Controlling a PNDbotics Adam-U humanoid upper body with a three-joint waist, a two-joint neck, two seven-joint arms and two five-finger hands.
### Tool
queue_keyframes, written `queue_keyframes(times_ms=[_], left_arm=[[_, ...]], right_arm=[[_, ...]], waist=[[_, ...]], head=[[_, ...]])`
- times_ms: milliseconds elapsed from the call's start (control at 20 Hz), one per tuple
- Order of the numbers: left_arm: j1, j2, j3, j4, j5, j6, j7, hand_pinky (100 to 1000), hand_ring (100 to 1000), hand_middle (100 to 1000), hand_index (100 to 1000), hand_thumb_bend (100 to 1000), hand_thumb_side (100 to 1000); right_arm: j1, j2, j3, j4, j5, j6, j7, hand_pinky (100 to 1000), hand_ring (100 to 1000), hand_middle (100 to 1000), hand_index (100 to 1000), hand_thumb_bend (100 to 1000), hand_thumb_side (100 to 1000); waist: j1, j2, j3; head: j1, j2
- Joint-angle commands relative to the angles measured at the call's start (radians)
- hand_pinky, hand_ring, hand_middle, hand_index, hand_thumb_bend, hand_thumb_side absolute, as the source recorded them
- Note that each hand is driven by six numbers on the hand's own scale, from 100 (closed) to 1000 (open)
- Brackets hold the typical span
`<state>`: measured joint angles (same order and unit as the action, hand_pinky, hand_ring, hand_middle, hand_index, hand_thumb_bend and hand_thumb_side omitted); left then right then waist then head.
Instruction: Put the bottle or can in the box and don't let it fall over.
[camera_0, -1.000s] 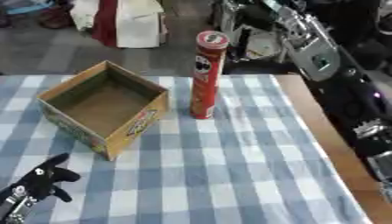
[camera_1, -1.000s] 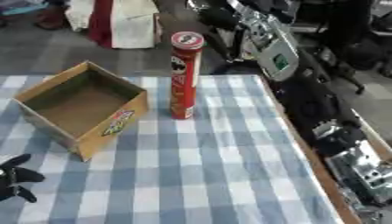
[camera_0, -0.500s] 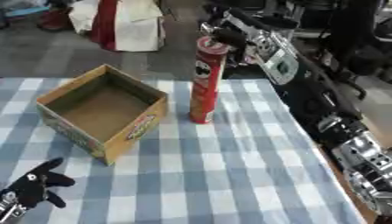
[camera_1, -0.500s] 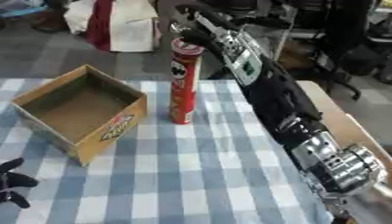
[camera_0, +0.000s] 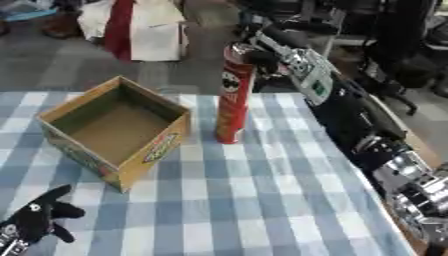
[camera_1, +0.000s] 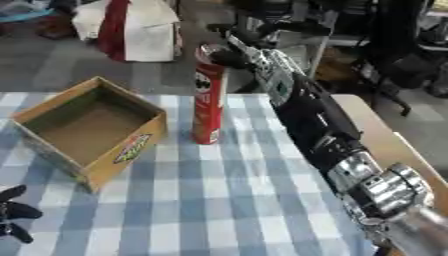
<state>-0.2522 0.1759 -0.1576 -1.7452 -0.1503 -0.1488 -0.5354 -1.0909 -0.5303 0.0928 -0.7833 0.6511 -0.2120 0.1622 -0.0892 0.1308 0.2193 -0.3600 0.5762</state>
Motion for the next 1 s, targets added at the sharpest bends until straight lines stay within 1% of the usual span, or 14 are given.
queue_keyframes(times_ms=[50, 550, 750, 1000], left_arm=[[-0.015, 0.002, -0.006, -0.02, 0.006, -0.002, -0.004, 574, 775, 677, 981, 187, 1000], [-0.023, 0.002, -0.012, -0.021, 0.013, 0.0, -0.01, 573, 775, 678, 980, 188, 1000], [-0.025, 0.001, -0.013, -0.022, 0.015, 0.001, -0.011, 572, 775, 677, 980, 188, 1000], [-0.027, 0.001, -0.013, -0.022, 0.014, 0.001, -0.012, 572, 775, 677, 980, 189, 1000]], right_arm=[[-0.03, -0.013, -0.007, -0.019, 0.004, -0.012, 0.002, 864, 933, 950, 1000, 100, 915], [-0.043, 0.005, 0.011, -0.051, 0.002, -0.016, 0.064, 891, 944, 958, 1000, 100, 958], [-0.037, 0.009, 0.012, -0.044, 0.036, -0.006, 0.082, 916, 947, 960, 1000, 100, 980], [-0.03, 0.009, 0.012, -0.038, 0.119, 0.002, 0.102, 957, 955, 961, 1000, 100, 985]], waist=[[0.003, -0.012, 0.002], [-0.004, -0.014, 0.017], [-0.005, -0.013, 0.019], [-0.007, -0.011, 0.02]], head=[[-0.003, -0.013], [-0.02, -0.01], [-0.022, -0.012], [-0.026, -0.011]])
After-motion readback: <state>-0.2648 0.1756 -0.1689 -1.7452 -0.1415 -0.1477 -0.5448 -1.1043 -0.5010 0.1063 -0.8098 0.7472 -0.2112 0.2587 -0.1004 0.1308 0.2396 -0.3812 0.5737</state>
